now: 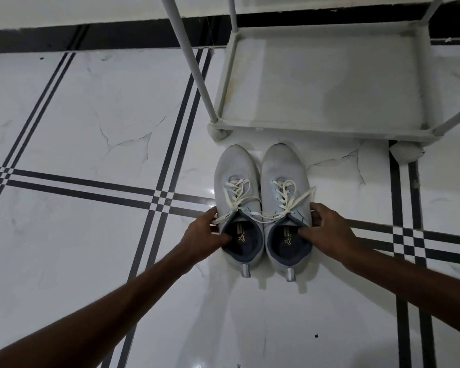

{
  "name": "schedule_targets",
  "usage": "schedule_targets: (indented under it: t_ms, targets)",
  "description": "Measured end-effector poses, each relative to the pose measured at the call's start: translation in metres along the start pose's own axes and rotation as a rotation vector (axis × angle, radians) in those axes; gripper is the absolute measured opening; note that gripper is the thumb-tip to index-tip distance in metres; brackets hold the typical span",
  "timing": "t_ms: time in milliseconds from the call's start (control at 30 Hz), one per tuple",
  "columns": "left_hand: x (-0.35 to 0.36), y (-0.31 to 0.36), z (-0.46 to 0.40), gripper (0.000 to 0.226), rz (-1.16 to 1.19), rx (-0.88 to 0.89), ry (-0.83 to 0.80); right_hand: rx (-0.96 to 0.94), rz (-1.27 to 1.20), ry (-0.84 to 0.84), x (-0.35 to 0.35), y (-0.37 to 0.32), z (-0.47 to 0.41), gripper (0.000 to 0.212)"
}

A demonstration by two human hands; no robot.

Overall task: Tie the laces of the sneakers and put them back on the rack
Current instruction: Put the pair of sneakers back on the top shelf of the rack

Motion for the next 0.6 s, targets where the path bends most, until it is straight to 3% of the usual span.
schedule_targets:
  t_ms: [300, 600]
  targets:
    - [-0.041, 0.07, 0.071, 0.078, 0.117, 0.006, -0.029, -0.035, 0.06, -0.008, -0.043, -0.049, 0.097, 0.043]
    - [-0.142, 0.241, 0.186, 0.068, 0.141, 0.067, 0.047, -0.062, 0.01, 0.012, -0.148, -0.165, 0.269, 0.046]
Point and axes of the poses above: each hand's wrist, its own z-axis away from the middle knuckle, its own x-axis out of the palm, y = z × x, the point moved 7 cm from there along -z, towards the middle knuckle, and after that the axes turned 12 degrees about x, right-handed, at the moved point
